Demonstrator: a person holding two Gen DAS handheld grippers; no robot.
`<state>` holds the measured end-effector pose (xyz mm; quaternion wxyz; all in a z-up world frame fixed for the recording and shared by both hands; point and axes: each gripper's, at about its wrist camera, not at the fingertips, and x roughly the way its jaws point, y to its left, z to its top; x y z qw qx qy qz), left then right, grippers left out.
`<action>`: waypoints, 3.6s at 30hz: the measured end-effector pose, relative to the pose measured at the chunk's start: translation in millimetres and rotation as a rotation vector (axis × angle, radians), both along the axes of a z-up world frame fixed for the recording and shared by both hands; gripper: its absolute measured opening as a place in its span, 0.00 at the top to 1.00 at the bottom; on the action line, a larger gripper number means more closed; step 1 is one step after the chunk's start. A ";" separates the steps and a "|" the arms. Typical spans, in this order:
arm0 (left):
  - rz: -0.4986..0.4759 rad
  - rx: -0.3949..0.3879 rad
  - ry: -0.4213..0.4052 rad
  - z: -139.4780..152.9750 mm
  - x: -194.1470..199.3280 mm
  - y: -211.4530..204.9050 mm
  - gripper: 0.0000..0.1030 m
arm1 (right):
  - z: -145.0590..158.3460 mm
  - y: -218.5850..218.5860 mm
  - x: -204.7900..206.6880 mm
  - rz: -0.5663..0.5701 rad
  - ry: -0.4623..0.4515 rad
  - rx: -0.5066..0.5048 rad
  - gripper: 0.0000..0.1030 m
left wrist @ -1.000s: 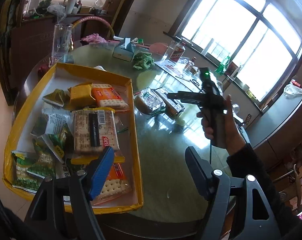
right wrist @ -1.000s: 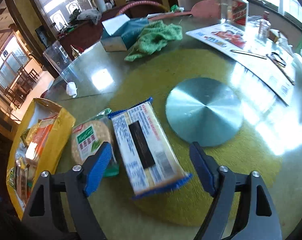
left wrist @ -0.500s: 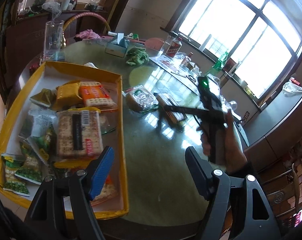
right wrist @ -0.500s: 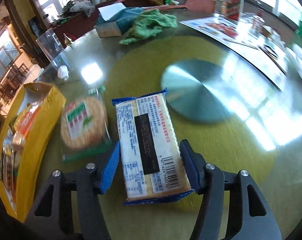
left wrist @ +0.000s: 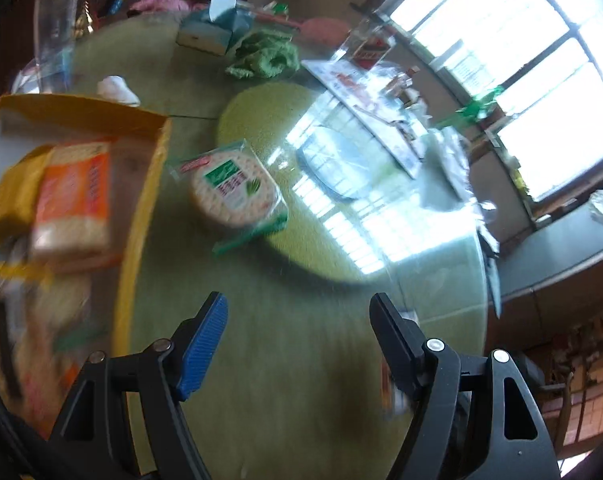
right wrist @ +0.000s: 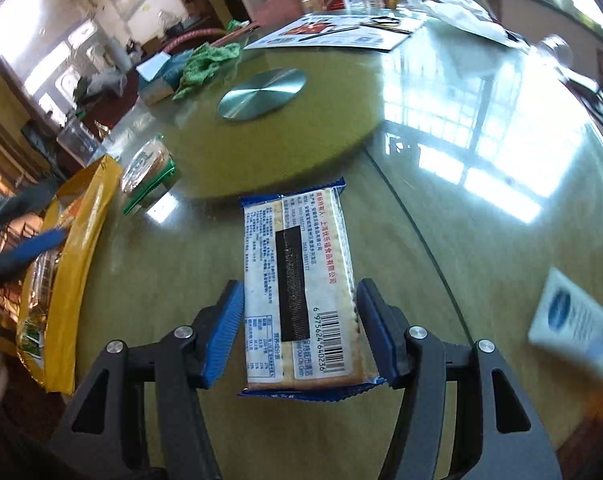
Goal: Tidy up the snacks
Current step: 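Grasp the blue-white cracker pack with the right gripper while the left gripper grasps the round XiangCong packet, then lift both held packets toward the yellow tray, then lower both packets into the yellow tray and open both grippers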
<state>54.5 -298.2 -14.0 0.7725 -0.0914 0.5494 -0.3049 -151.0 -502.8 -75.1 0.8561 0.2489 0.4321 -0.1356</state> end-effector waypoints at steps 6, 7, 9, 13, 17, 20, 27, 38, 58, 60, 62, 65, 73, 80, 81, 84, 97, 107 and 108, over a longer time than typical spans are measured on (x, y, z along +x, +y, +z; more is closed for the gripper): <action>0.178 0.082 0.039 -16.9 54.5 -30.4 0.29 | -1.4 4.7 -6.1 -0.004 -0.033 -0.007 0.38; 0.199 0.104 0.042 -18.8 57.7 -31.2 0.29 | -1.6 4.8 -6.0 0.002 -0.039 -0.003 0.36; 0.239 0.162 0.034 -22.6 66.0 -34.3 0.29 | -1.9 5.1 -8.1 0.011 -0.050 0.000 0.34; 0.255 0.284 0.027 -29.9 78.6 -48.4 0.28 | -2.3 6.3 -12.4 0.019 -0.067 0.000 0.34; 0.272 0.368 -0.024 -31.3 83.5 -58.6 0.22 | -2.9 6.4 -16.7 0.014 -0.079 0.014 0.34; 0.259 0.478 -0.086 -38.2 84.8 -66.9 0.20 | -2.8 9.0 -15.9 0.010 -0.071 -0.001 0.34; 0.156 0.517 -0.153 -46.1 68.8 -63.5 0.25 | -2.1 13.4 -14.6 0.000 -0.054 -0.032 0.34; -0.490 0.473 -0.309 -45.1 -96.0 -51.5 0.26 | -4.2 23.5 -32.0 0.061 -0.015 -0.132 0.34; -0.411 0.398 -0.305 -44.1 -155.2 11.0 0.22 | -4.9 40.3 -17.9 0.070 0.042 -0.179 0.23; -0.416 0.401 -0.329 -45.9 -156.7 11.3 0.22 | -6.2 44.4 -18.7 0.058 0.074 -0.246 0.33; -0.402 0.394 -0.331 -46.7 -156.3 12.1 0.22 | -5.8 46.0 -23.0 0.056 0.078 -0.264 0.38; -0.394 0.378 -0.344 -47.5 -153.9 16.6 0.23 | -4.2 43.9 -31.1 0.042 0.080 -0.263 0.45; -0.370 0.115 -0.251 -21.6 -145.5 46.0 0.27 | 20.1 48.0 -41.5 0.046 -0.079 -0.141 0.46; -0.226 -0.102 -0.338 39.4 -133.8 116.7 0.27 | 74.7 100.7 -18.1 0.198 -0.237 -0.122 0.46; -0.195 -0.115 -0.344 44.3 -128.9 127.7 0.27 | 80.4 108.6 -12.6 0.223 -0.252 -0.117 0.46; -0.086 -0.135 -0.377 57.6 -110.4 166.3 0.27 | 94.8 138.2 14.8 0.311 -0.278 -0.086 0.46; 0.180 -0.046 -0.331 12.4 -39.0 260.3 0.27 | 82.2 247.5 187.7 0.580 -0.164 0.033 0.46; 0.108 0.030 -0.296 -15.5 -15.5 253.1 0.24 | 50.4 267.8 244.9 0.530 -0.046 -0.090 0.43; 0.098 0.034 -0.295 -17.5 -14.0 250.2 0.21 | 49.0 268.1 245.8 0.524 -0.046 -0.084 0.42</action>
